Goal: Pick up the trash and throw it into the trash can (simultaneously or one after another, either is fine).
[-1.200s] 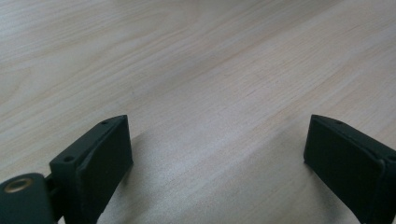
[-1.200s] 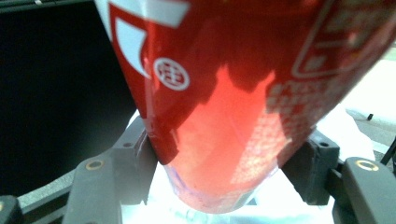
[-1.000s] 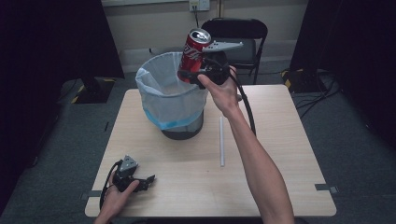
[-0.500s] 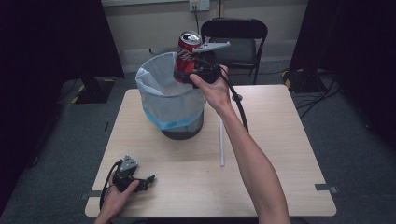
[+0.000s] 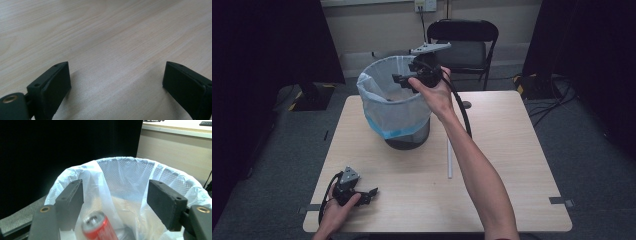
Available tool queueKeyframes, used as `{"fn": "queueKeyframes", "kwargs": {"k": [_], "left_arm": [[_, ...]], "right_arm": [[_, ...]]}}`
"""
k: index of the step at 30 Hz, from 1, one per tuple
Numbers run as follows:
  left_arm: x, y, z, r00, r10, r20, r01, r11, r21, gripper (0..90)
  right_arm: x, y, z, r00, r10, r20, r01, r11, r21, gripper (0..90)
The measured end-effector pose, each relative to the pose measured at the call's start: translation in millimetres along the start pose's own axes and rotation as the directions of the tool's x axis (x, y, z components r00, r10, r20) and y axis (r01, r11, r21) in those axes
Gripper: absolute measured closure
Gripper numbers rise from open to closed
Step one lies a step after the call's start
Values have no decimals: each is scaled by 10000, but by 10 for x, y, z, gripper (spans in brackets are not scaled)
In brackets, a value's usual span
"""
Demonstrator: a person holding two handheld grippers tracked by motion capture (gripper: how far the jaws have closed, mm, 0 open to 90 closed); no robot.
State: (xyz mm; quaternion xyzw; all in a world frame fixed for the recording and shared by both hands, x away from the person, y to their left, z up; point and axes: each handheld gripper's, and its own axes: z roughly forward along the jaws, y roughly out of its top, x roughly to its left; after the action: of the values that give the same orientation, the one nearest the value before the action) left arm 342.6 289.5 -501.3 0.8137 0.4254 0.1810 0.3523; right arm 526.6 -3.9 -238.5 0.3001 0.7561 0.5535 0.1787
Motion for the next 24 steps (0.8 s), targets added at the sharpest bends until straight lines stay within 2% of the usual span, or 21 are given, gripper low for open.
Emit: {"fn": "queueKeyframes", "kwargs": {"k": [9,17,24], "left_arm": [[4,1,-3,10000,67,-11,-67,10000,48,74],[7,1,-5,10000,92,14,-92,9999,68,74],[9,1,-6,9999,108,13,-108,9999,79,74]], "right_arm": [[-51,-56,-187,9998,20,190,-19,10000,-78,271],[-99,-127,-475,9990,64,448,-50,9995,-311,255],[-126,-273,-739,9969,102,781,-85,9997,-225,228]]}}
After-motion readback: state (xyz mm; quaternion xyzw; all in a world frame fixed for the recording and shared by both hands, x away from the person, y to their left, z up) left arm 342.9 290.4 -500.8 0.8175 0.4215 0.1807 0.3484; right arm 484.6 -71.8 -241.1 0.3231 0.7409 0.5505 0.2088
